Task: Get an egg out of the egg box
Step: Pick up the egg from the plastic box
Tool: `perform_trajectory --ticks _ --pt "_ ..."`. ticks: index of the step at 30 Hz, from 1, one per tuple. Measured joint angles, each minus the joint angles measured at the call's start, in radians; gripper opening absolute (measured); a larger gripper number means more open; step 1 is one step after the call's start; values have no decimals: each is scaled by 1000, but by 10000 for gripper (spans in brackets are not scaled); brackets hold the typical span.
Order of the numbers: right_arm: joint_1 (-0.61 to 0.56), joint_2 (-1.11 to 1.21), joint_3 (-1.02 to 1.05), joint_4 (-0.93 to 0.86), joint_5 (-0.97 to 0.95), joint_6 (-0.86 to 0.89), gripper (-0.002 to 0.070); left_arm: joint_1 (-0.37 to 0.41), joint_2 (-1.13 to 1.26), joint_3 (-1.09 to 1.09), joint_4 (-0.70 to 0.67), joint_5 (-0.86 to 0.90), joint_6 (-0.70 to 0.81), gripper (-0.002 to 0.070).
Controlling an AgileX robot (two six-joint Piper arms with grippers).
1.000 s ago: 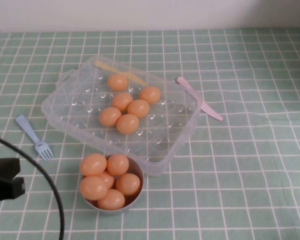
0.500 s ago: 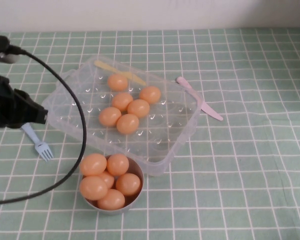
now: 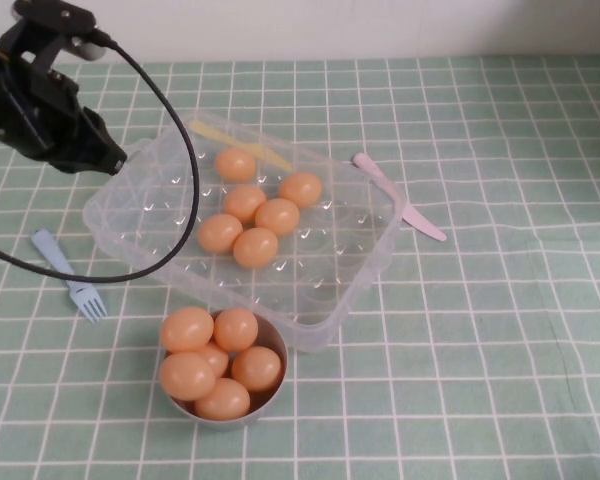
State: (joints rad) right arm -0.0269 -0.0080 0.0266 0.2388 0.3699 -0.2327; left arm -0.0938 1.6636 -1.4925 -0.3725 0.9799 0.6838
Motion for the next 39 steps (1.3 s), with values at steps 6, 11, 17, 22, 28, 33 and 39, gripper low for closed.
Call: perform_trajectory --ticks 6,11,17,22,28,33,39 --pt "0 0 0 0 0 0 -17 -7 146 -204 4 109 231 -3" --pt "0 0 0 0 0 0 -17 -58 220 -292 21 155 539 -3" --pt "0 0 0 0 0 0 -17 -141 260 -307 93 124 811 -3" --pt "0 0 0 0 0 0 -17 -167 293 -307 120 88 909 -3" --pt "0 0 0 0 0 0 -17 -167 344 -309 137 119 691 -3" --pt "0 0 0 0 0 0 -17 -170 351 -340 137 173 464 -3" --pt "0 0 0 0 0 0 -17 -207 351 -356 137 211 374 9"
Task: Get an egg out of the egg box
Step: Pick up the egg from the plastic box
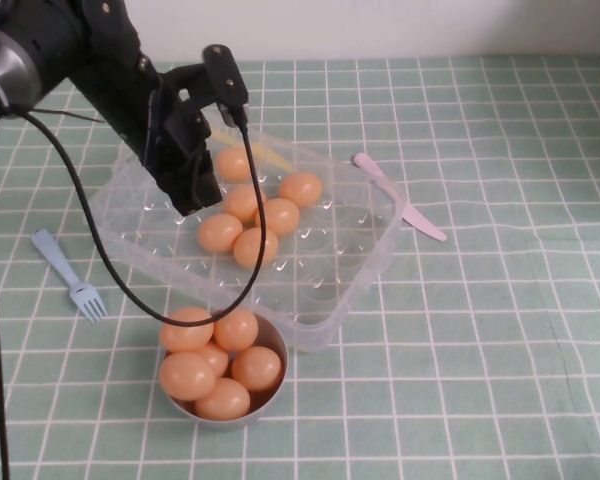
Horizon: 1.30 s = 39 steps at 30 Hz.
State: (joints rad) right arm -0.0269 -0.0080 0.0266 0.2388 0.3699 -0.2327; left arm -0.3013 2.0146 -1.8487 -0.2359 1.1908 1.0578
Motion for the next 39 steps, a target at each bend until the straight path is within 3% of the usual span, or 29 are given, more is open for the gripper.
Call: perform_trajectory --ticks 3,8,11,39 --pt "0 0 0 0 0 0 -17 -19 0 0 0 4 -7 88" --pt "0 0 0 0 0 -2 -17 -34 0 0 18 -5 -35 336" --pt "0 0 0 0 0 -2 -17 -42 0 0 65 -34 -74 421" --pt "0 0 0 0 0 -2 -17 -71 108 -1 172 -75 -80 449"
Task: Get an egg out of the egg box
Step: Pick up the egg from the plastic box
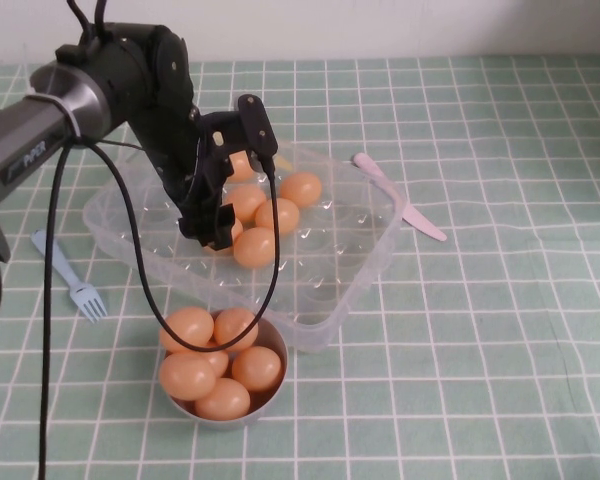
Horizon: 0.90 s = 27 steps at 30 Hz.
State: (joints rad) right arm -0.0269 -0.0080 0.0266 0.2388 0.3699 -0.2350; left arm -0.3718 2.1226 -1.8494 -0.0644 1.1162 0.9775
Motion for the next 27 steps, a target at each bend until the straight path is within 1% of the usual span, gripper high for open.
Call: perform_trajectory --ticks 27 --pt "0 0 0 0 0 0 -17 0 42 0 4 -52 2 449"
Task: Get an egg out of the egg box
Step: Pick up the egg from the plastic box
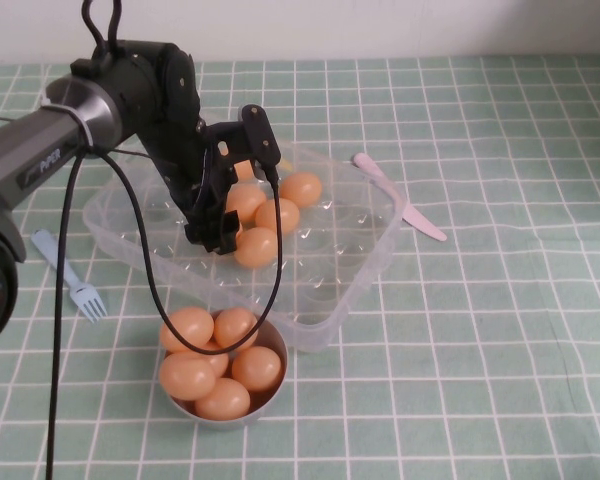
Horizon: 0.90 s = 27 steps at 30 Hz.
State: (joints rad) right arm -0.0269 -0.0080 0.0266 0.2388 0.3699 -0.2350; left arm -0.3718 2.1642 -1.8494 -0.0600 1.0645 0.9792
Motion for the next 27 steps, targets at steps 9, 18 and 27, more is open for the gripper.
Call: perform_trajectory --ticks 9,18,27 --pt "0 0 0 0 0 0 -17 0 19 0 0 -3 0 449" --pt "0 0 0 0 0 0 -17 0 19 0 0 -3 0 356" --pt "0 0 0 0 0 0 -17 0 -28 0 0 25 -8 356"
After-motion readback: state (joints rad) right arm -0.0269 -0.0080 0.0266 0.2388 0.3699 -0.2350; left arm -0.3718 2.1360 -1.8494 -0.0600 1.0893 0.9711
